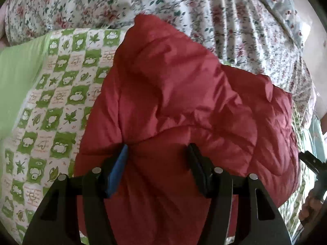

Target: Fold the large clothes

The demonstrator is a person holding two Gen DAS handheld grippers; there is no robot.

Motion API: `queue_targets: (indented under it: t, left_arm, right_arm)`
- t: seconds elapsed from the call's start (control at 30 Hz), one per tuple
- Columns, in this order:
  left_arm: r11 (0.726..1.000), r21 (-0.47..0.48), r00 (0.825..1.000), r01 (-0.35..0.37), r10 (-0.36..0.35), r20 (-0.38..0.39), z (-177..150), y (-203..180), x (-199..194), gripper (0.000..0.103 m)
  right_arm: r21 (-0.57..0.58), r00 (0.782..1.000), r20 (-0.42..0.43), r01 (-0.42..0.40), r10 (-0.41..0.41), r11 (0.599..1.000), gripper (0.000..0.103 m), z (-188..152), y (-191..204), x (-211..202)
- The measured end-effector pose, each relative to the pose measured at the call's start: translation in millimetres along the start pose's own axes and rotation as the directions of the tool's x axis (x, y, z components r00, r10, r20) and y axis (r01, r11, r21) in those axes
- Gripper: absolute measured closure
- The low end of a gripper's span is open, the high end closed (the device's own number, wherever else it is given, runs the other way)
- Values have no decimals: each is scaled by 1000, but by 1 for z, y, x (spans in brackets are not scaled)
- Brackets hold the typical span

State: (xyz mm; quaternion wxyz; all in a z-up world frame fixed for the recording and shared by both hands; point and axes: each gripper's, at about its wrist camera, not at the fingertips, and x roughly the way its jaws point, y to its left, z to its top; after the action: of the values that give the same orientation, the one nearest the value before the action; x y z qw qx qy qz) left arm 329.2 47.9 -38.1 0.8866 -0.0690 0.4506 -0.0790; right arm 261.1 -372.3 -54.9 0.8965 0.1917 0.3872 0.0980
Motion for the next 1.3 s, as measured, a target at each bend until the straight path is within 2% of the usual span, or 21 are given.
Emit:
queue_targets:
  t: [0.17, 0.43, 0.6, 0.7, 0.8, 1.07, 1.3]
  left_arm:
    - [1000, -18, 1000, 3, -3, 0, 2, 2, -3, 43]
    - [993, -49, 994, 103, -101, 33, -11, 14, -37, 37]
    - [994, -50, 994, 93, -90, 54, -21, 26, -57, 29]
    - [993, -66, 994, 99, -95, 60, -24, 39, -63, 28]
    - [991, -75, 993, 107, -104, 48, -25, 49, -61, 21]
    - [980, -148, 991, 133, -133, 14, -30, 72, -45, 21]
    - [942, -250, 973, 222, -232, -11, -32, 93, -24, 21]
  right_arm:
    - [9, 1000, -1, 6, -6, 1000, 25, -3, -4, -7]
    - [28, 1000, 10, 19, -19, 999, 25, -6, -15, -21]
    - [45, 999, 1, 32, -32, 998, 21, -10, -27, -24]
    - [70, 999, -7, 33, -33, 997, 20, -13, -36, -24]
    - [93, 999, -19, 30, -29, 995, 20, -15, -42, -21]
    - [112, 999, -39, 15, -11, 994, 19, -16, -48, -14]
    - [178, 998, -53, -33, 43, 983, 18, -17, -63, -5]
